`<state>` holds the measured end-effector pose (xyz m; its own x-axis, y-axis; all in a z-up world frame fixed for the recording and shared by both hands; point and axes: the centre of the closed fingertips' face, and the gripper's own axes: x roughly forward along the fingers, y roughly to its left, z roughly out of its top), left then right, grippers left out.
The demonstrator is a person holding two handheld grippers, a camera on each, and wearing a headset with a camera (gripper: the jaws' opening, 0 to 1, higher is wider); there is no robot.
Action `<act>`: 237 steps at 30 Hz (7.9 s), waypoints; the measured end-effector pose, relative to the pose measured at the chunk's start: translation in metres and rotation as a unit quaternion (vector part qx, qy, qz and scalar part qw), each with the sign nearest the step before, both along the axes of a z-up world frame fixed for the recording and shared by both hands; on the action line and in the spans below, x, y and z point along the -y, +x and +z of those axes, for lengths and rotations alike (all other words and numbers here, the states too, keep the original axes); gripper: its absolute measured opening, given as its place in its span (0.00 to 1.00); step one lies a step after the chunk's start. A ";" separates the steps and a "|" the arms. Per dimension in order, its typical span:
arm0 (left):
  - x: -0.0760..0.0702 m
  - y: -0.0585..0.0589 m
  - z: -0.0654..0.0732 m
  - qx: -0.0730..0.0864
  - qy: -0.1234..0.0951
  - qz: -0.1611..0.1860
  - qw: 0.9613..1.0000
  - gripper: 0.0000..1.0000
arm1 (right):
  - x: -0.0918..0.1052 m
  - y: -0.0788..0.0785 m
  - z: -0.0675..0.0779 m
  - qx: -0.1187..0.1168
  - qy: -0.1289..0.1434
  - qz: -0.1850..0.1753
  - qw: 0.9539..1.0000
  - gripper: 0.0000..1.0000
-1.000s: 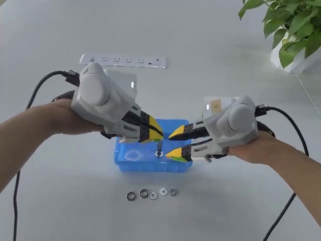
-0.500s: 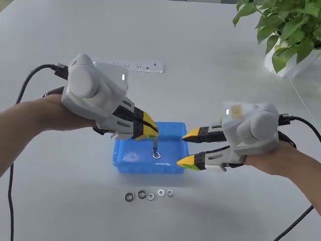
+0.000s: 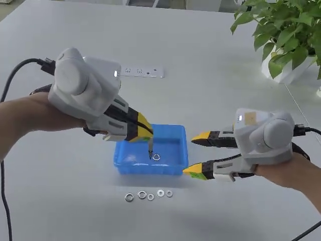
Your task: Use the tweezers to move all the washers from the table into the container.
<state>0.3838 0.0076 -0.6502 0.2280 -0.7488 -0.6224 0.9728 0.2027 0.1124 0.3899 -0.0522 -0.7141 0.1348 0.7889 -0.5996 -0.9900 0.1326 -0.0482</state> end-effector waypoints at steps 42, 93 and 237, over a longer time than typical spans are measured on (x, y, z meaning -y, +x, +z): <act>-0.027 -0.069 -0.036 -0.023 -0.019 0.045 0.999 0.05 | 0.016 -0.026 0.001 -0.011 0.014 -0.035 0.999 0.69; -0.030 -0.075 -0.052 -0.037 -0.009 0.029 0.999 0.05 | 0.027 -0.031 -0.009 -0.017 0.004 -0.056 0.998 0.80; -0.058 -0.072 -0.058 -0.073 -0.048 0.117 0.989 0.68 | -0.097 -0.045 0.023 0.035 0.030 0.141 0.989 0.08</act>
